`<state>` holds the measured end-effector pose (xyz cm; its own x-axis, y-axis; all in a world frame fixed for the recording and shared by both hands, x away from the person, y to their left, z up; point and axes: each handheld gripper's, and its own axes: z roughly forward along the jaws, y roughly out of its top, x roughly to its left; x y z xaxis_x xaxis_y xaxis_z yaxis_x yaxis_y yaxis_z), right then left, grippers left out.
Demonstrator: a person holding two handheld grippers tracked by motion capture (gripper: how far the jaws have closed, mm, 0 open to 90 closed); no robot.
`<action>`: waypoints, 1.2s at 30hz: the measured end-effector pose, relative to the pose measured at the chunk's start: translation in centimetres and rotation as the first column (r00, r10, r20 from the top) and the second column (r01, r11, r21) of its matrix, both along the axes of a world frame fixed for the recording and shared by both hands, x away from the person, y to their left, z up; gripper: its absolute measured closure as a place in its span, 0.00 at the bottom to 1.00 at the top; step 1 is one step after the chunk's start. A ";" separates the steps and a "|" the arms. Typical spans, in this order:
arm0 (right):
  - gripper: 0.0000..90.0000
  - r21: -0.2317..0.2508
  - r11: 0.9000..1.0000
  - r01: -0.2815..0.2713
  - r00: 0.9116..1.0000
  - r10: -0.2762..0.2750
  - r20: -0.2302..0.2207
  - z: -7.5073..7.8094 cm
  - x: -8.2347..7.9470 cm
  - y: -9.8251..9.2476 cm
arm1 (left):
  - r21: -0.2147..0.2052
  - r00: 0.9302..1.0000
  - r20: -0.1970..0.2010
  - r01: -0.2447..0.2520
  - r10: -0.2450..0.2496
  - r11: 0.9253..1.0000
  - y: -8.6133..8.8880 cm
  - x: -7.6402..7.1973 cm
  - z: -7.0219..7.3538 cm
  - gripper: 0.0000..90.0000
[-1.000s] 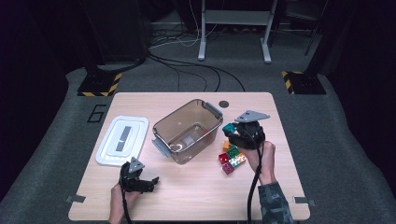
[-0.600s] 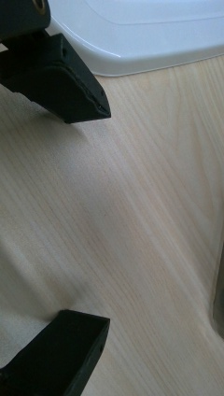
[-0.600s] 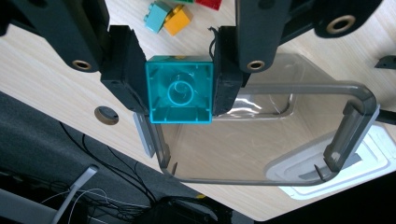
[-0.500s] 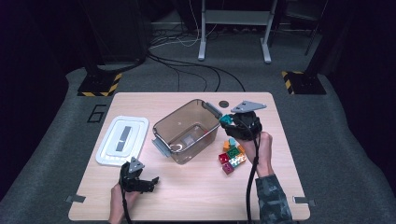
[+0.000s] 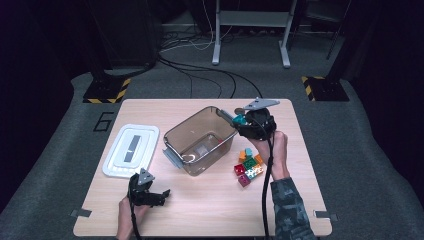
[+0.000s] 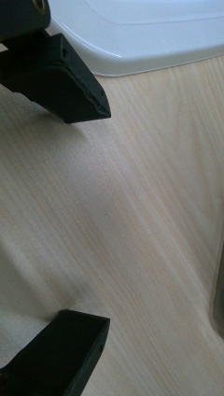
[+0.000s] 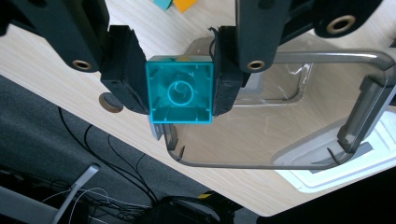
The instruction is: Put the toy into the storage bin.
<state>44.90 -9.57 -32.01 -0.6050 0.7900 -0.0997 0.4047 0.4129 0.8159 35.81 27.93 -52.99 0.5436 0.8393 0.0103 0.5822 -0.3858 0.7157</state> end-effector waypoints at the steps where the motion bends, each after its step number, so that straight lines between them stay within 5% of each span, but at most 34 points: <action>1: 0.65 0.000 1.000 0.000 1.000 0.000 0.000 0.0 0.0 0.0 | 0.000 1.000 0.000 0.000 0.000 1.000 0.0 0.0 0.0 0.02; 36: 0.65 -0.043 0.999 -0.030 0.998 0.027 -0.060 -1.4 5.0 4.6 | 0.002 1.000 0.000 0.004 -0.004 1.000 0.0 0.0 0.0 0.03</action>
<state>49.93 -4.97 -33.39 -0.6331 0.7680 -0.0968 0.4394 0.4595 0.7719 35.82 27.96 -52.99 0.5466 0.8373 0.0119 0.5808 -0.3894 0.7149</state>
